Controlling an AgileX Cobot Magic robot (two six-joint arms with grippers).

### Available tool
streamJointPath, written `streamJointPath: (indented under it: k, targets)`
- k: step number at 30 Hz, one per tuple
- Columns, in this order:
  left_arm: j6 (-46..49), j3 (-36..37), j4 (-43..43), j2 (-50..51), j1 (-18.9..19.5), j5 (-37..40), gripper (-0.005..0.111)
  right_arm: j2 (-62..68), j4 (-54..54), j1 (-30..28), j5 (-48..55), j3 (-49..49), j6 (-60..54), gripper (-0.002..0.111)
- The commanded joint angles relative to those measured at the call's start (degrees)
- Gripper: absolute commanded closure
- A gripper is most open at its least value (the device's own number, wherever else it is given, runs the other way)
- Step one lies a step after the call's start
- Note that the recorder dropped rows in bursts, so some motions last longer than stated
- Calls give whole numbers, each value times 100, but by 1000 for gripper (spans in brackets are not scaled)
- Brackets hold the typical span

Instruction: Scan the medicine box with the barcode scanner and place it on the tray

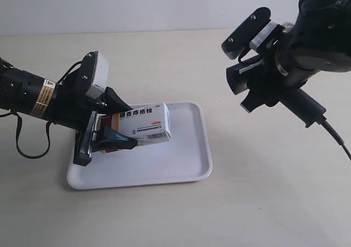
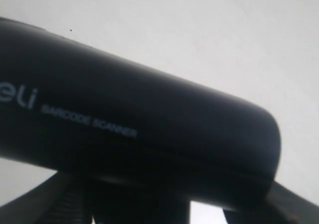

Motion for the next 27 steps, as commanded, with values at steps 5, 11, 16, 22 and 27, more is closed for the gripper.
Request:
streamJointPath:
  k: [5,11,16,22,27]
  targets:
    - [96,19,-71,-9,-23,171,107,-461,418,14,168,-15,-288,108]
    - [96,7,-71,-9,-23,181,107,-371,436,14,-218,291,-304,108]
    - [96,6,-71,-9,-23,11,107,-164,-26,14,-382,380,208,108]
    - [96,6,-71,-9,202,-339,107,82,-271,14,-308,380,539,108]
    - [227,6,-71,-9,456,-751,107,63,-271,14,-287,380,554,108]
